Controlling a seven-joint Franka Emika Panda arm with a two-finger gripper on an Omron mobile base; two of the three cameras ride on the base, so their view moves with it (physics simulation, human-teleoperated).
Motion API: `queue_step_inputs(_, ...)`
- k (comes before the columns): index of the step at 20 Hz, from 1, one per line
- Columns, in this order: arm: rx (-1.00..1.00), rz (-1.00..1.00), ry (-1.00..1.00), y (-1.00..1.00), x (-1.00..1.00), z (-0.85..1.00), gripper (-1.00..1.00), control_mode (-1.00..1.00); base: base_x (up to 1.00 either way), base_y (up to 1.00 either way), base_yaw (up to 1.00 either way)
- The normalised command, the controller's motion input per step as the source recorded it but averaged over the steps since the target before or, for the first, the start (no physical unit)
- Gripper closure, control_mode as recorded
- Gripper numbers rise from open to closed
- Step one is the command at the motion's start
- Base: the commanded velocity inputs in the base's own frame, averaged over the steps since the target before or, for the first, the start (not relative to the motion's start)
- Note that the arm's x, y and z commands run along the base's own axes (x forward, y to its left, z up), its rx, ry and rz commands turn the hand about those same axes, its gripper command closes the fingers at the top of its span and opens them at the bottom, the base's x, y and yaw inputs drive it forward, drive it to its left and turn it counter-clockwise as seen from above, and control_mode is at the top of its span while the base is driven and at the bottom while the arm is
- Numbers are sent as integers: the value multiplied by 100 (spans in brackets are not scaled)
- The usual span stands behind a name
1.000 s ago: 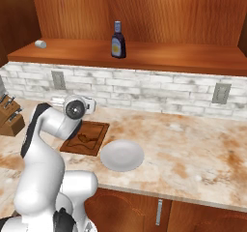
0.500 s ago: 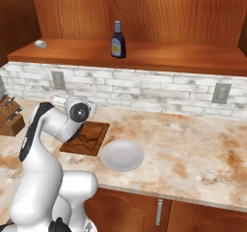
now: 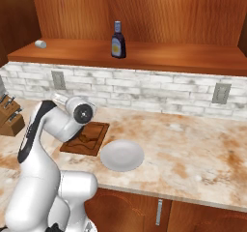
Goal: Pick the chicken drumstick from the plate and place it on the cutting board. Then pick the condiment bottle from the cabinet and place it next to the cutting board.
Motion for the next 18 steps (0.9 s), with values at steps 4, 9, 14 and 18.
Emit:
queue_step_inputs(4, 15, 0, 5, 0, -6, 2, -100, -100, 0, 0, 0)
queue_step_inputs(9, 17, 0, 3, -3, -6, 0, -100, -100, 0, 0, 0)
queue_step_inputs(14, 18, 0, 1, -4, -5, 0, -100, -100, 0, 0, 0)
queue_step_inputs(18, 20, 0, 0, -3, -4, 0, -100, -100, 0, 0, 0)
